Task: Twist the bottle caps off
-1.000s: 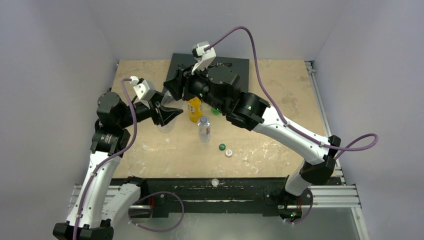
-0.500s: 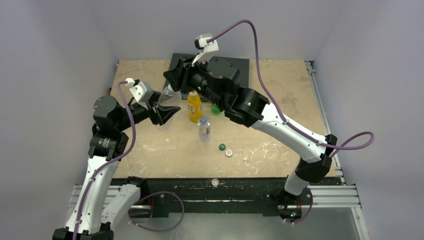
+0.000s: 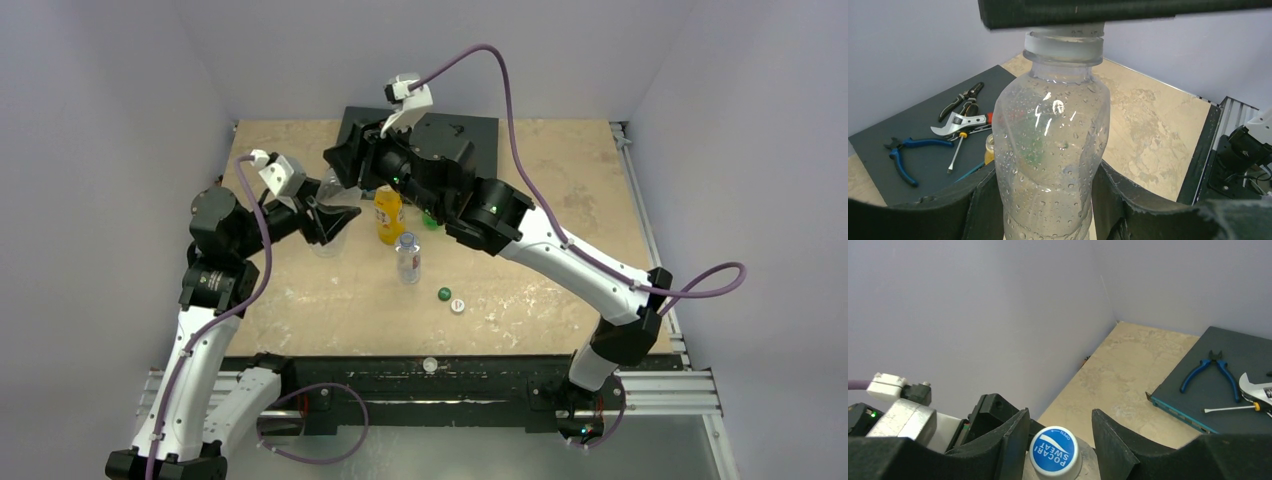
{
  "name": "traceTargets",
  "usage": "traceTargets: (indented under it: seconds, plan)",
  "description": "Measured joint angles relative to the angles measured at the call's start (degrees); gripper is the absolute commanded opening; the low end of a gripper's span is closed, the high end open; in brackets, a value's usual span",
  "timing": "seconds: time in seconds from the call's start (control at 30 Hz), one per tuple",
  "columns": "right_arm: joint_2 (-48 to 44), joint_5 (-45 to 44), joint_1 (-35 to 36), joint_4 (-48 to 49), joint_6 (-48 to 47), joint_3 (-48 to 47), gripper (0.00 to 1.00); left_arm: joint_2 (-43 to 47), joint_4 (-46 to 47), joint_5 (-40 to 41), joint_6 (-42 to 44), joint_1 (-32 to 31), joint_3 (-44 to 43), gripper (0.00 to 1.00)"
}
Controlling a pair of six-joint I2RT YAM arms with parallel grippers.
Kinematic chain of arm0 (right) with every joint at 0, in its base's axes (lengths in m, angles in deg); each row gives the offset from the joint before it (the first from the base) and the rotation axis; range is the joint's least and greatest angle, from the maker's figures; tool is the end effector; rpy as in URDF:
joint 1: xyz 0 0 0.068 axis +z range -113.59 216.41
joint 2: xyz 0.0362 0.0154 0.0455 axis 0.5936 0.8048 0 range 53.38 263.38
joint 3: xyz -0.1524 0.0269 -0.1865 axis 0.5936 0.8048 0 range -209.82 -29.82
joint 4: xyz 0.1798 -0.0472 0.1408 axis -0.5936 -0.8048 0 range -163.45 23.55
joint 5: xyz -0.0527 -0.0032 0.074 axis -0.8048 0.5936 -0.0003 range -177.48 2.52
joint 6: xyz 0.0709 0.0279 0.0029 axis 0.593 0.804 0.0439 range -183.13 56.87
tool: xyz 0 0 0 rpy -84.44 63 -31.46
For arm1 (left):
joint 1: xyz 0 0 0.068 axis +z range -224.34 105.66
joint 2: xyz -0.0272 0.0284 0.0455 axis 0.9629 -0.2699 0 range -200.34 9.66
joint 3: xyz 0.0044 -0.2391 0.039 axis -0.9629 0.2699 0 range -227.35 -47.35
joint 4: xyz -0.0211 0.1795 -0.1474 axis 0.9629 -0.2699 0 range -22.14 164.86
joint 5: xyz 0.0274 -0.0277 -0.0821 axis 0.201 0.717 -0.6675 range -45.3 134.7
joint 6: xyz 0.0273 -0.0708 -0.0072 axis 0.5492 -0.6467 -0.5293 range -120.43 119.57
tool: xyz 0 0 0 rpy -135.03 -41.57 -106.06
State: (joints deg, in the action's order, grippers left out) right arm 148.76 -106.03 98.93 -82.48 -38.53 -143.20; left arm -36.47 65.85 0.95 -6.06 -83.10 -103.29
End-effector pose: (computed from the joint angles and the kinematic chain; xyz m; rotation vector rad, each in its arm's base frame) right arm 0.1856 0.3121 0.4729 -0.2632 1.5963 0.9490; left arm 0.1721 -0.0717 0.3783 0.6499 1.4794 -0.7863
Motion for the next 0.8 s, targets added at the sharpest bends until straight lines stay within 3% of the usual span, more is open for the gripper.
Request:
traceTargets:
  seconds: [0.23,0.57,0.8]
  plan:
    - [0.00,0.46,0.00,0.61,0.04,1.70,0.47,-0.04,1.03,0.02,-1.27,0.00,-0.24,0.33]
    - [-0.31,0.48,0.07,2.32,-0.24,2.86,0.48,-0.02,0.81,0.02,-1.25,0.00,-0.24,0.33]
    - [-0.31,0.50,0.07,2.36,-0.57,2.86,0.39,-0.04,0.74,0.02,-1.25,0.00,-0.24,0.33]
